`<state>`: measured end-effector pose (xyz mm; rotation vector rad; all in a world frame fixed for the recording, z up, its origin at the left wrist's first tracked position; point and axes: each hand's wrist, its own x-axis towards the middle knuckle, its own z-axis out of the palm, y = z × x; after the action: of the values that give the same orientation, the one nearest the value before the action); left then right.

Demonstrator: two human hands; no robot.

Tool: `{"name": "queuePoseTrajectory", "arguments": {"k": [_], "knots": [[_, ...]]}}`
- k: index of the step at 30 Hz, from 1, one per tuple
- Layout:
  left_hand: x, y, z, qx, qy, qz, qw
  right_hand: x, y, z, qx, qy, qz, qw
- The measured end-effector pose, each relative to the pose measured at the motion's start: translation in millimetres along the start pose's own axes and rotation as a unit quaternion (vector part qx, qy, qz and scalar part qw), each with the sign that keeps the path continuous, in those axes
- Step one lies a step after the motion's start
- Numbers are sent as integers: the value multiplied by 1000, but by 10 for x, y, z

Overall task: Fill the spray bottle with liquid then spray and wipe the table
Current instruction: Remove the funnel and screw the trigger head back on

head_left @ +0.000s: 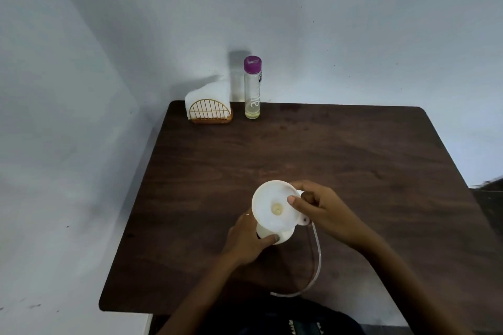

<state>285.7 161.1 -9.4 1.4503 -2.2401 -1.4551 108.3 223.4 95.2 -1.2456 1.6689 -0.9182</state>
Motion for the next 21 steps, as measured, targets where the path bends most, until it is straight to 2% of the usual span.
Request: {"name": "queuePoseTrajectory", "arguments": {"k": [5,9,13,17,21], "knots": [[21,-15,0,11,-3,1,1000,-10,34,-10,-27,-18,11,999],[38,-40,16,7,-4,4,1000,-13,5,-36,25,-5,18,1000],[46,-58,30,0,-9,1,1000,7,34,-58,-27,-35,20,999],[66,-73,27,10,-13,5,1000,13,12,-78,4,-27,32,999],[81,-102,32,-3,-16,7,1000,28,37,-87,-34,-46,39,998]]}}
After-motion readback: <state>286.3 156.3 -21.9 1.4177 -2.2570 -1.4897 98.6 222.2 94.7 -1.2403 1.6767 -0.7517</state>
